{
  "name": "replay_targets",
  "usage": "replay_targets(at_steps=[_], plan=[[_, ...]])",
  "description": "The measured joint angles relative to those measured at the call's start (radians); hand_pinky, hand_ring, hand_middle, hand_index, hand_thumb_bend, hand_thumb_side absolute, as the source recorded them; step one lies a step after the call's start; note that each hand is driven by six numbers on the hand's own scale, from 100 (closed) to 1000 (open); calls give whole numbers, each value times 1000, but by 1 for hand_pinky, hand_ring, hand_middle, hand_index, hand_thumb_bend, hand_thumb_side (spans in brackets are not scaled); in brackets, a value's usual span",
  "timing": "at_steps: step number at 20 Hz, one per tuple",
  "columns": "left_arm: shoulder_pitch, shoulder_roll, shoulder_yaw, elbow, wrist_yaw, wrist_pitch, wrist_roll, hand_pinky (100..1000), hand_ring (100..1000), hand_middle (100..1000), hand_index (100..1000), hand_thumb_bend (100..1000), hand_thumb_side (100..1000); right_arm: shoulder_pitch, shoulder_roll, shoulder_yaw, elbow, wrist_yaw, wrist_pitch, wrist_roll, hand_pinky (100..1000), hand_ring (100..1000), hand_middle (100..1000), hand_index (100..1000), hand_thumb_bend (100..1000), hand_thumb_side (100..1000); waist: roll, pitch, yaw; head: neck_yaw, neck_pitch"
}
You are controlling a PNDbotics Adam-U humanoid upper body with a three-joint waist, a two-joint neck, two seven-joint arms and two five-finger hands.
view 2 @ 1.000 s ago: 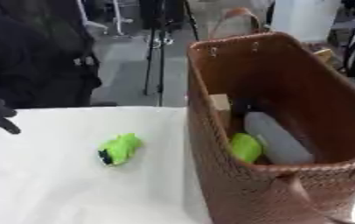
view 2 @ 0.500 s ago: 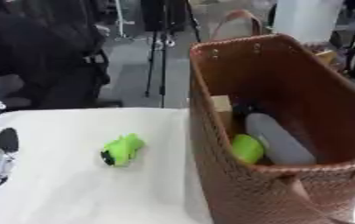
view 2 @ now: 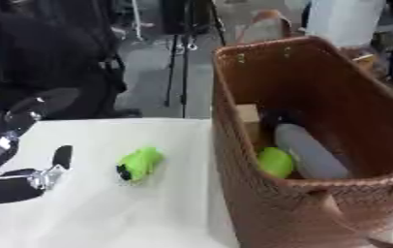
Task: Pick up objects on the table and place them in the box.
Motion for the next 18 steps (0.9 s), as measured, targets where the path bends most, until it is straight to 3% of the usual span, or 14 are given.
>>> replay_targets(at_steps=[2,3,4,6,8,10,11,12,13,18], plan=[[-19,14,-25,7,-19,0,-56,1000,1000,1000,1000,100,244,5,-3,0,0,-7,0,0,799,751,700,810,100,1000,-1,-2,1,1,29],[-28,17,-36,12,-24,-1,-84,1000,1000,1000,1000,100,304,6,-5,0,0,-8,0,0,799,750,700,810,100,1000,-1,-2,1,2,40],[-37,21,-45,19,-27,-1,-114,1000,1000,1000,1000,100,461,6,-7,0,0,-9,0,0,800,750,700,810,100,1000,-1,-3,1,3,49],[-63,25,-57,38,-41,10,-189,1000,1000,1000,1000,100,643,10,-7,0,0,-12,0,0,800,750,700,809,100,1000,-2,-8,3,3,67],[-94,25,-58,52,-61,34,-255,1000,1000,1000,1000,100,671,14,-7,0,0,-13,0,0,800,750,700,810,100,1000,-2,-10,3,4,77],[-118,25,-59,57,-84,58,-300,1000,1000,1000,1000,100,635,14,-7,3,0,-13,0,0,800,750,700,810,100,1000,-2,-11,4,4,80],[-125,24,-59,57,-94,68,-315,1000,1000,1000,1000,100,543,14,-7,6,0,-13,1,-1,800,750,701,810,100,1000,-2,-11,4,4,81],[-129,24,-61,57,-102,76,-326,1000,1000,1000,1000,100,543,14,-7,6,0,-13,1,-1,800,750,701,810,100,1000,-2,-11,5,4,81],[-133,22,-64,57,-107,82,-333,1000,1000,1000,1000,100,246,14,-7,6,0,-13,1,-1,800,750,701,809,100,1000,-2,-11,5,4,81],[-153,20,-96,84,-50,76,-345,1000,1000,1000,1000,100,262,13,-7,12,0,-13,5,-5,800,748,700,802,100,997,-1,-11,5,3,79]])
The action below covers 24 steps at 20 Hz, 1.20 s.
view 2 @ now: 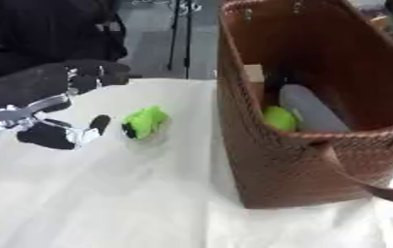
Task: Pick up objects on the table and place them in the box.
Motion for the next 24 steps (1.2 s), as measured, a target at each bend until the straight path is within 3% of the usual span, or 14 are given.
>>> replay_targets(at_steps=[6,7,9,11,13,14,24], plan=[[-25,35,-48,86,21,-45,64,1000,1000,1000,1000,100,411,-1,0,6,0,0,4,-4,800,747,699,801,100,995,3,0,-1,0,0],[-27,40,-58,102,23,-50,66,1000,1000,1000,1000,100,542,-1,0,6,0,0,4,-4,800,746,699,800,100,993,3,0,-1,0,0],[-36,46,-75,132,27,-56,53,1000,1000,1000,1000,100,652,-1,0,6,0,0,5,-5,800,746,698,799,100,992,2,0,-1,0,0],[-48,44,-83,153,30,-52,27,1000,1000,1000,1000,100,855,-1,0,6,0,0,5,-5,800,746,698,798,100,989,2,0,-1,-3,0],[-58,35,-83,165,30,-38,0,1000,1000,1000,1000,100,855,-1,0,6,0,0,5,-5,800,746,698,798,100,989,0,0,0,-10,-1],[-60,27,-81,169,28,-31,-11,1000,1000,1000,1000,100,992,-1,0,6,0,0,5,-5,800,745,697,796,100,986,0,0,0,-13,-1],[-68,-158,-8,184,-234,23,-79,1000,1000,1000,1000,100,1000,-1,0,6,0,-3,6,-6,800,743,694,787,100,975,-9,0,9,-52,-13]])
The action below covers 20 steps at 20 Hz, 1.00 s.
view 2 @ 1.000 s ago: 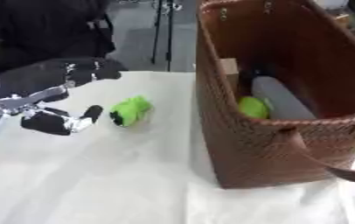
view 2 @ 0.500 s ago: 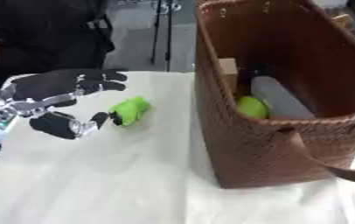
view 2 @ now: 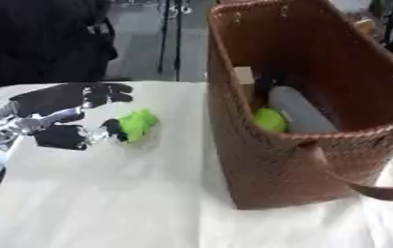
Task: Pick up objects on the table and place them in the box.
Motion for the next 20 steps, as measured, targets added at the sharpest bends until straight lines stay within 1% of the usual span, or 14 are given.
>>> replay_targets(at_steps=[8,12,17,20], plan=[[-18,-84,29,38,-171,12,-10,1000,1000,1000,1000,100,1000,-8,0,0,0,0,3,-3,800,742,695,784,100,968,0,6,-2,-1,-6],[-27,-113,41,51,-213,18,-16,1000,1000,1000,1000,100,1000,-8,1,0,0,0,4,-4,800,742,695,780,100,964,0,6,-2,-1,-6],[-54,-142,61,78,-276,34,-14,1000,1000,1000,1000,100,1000,-12,2,0,0,0,7,-7,799,740,693,777,100,956,1,10,-7,-1,-17],[-56,-152,65,103,-294,36,-7,1000,1000,1000,1000,100,1000,-17,5,0,0,0,7,-7,799,740,693,775,100,955,1,13,-10,-1,-23]])
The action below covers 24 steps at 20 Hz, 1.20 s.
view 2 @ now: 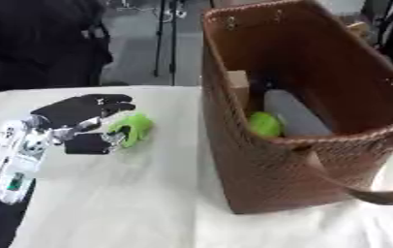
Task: Pick up objects on the table and place them in the box.
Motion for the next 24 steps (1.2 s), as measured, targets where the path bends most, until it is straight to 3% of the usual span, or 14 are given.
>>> replay_targets(at_steps=[11,19,22,24], plan=[[-31,1,6,35,-73,-49,-68,1000,1000,1000,1000,100,1000,-8,5,0,0,0,2,-2,799,739,692,770,100,947,1,10,0,1,-8],[-51,2,16,54,-64,-43,-102,1000,1000,1000,1000,100,909,-9,12,0,0,0,4,-4,798,738,692,765,100,935,0,12,-2,4,-19],[-58,2,19,68,-62,-36,-110,1000,1000,1000,1000,100,911,-9,13,0,0,0,4,-4,798,738,691,765,100,933,-1,13,-4,7,-26],[-61,2,19,81,-61,-31,-115,1000,998,1000,1000,100,975,-9,13,0,0,0,4,-4,798,738,691,764,100,929,-1,14,-7,9,-26]])
